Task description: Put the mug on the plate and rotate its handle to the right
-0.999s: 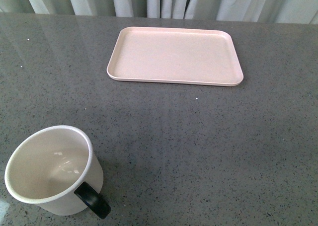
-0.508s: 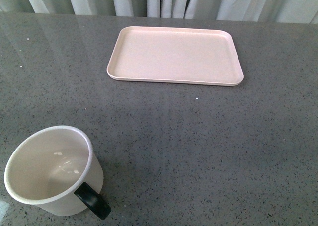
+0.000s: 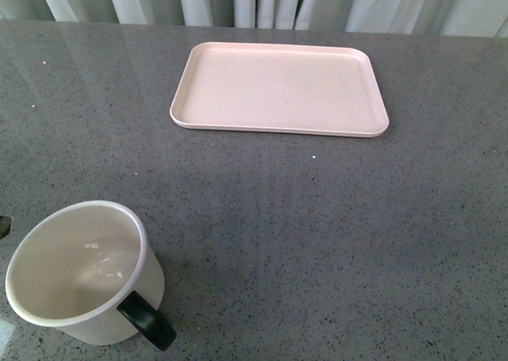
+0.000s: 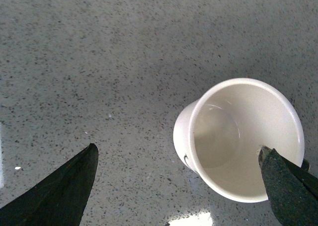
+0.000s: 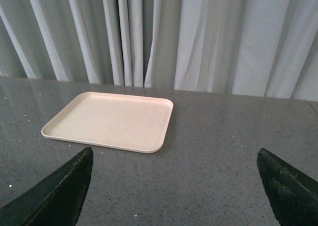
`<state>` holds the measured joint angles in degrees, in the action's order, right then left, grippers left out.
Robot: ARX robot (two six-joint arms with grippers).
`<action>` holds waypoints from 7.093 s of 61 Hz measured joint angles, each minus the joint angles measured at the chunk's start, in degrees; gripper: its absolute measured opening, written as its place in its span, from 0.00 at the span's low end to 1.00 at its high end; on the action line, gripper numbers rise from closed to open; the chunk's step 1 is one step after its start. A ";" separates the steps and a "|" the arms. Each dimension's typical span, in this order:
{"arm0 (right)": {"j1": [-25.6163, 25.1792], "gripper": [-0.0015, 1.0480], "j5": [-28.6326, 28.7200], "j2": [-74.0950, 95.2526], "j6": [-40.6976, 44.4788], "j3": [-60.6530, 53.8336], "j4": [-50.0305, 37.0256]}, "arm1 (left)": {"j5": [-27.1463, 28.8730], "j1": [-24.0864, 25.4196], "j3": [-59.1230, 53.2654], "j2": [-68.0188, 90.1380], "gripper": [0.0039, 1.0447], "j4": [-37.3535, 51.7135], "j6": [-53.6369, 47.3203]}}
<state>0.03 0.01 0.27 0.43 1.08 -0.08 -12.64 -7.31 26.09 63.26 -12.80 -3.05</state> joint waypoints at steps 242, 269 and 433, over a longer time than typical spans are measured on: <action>0.00 0.91 -0.02 0.00 -0.02 0.00 0.00 | 0.22 -15.08 109.18 83.58 0.02 -32.41 -10.67; 0.00 0.91 0.00 0.00 -0.02 0.00 0.00 | 0.61 -15.32 122.46 92.76 0.02 -38.60 -11.10; 0.00 0.91 -0.02 0.00 -0.02 0.00 0.00 | 12.61 7.17 -23.89 -14.12 0.01 59.28 2.93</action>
<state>0.03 -0.01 0.27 0.40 1.08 -0.08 -0.03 -0.14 2.20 49.15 46.48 -0.12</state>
